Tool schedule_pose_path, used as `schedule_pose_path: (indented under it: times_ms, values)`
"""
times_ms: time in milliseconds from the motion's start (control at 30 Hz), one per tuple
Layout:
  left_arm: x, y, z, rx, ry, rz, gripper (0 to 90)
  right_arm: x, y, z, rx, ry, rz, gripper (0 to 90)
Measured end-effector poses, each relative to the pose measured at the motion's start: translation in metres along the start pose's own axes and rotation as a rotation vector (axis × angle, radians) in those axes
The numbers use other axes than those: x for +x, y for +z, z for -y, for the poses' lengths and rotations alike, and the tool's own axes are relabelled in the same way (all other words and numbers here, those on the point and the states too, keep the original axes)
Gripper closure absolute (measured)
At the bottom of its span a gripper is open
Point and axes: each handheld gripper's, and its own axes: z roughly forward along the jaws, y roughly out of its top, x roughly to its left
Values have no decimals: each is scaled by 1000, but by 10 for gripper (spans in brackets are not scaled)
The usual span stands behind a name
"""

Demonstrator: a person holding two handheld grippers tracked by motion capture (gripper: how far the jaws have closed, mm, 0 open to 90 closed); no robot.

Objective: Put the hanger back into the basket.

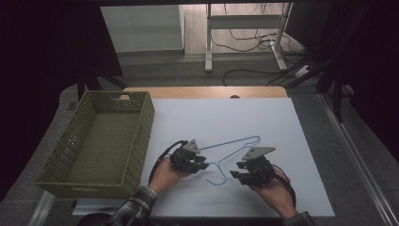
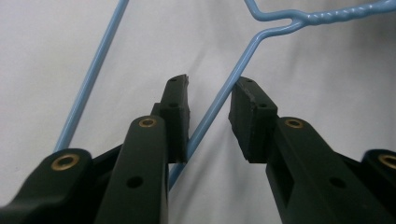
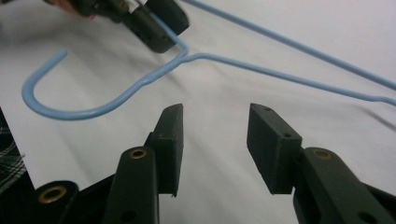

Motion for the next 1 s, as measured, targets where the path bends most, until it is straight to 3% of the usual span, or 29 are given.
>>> schedule_pose_path:
  times_ms: [300,500,667,1000]
  values:
    - [2,-3,0,-11,-6,7,677,20,16,-3,-12,-99,37,583]
    - [2,-2,0,-7,-7,10,677,0,16,-6,-17,-66,77,581]
    - [3,-2,0,-12,-13,13,677,-11,25,-15,-6,-96,105,536]
    - [4,-3,0,-24,-19,15,683,-16,50,-28,28,-244,170,417]
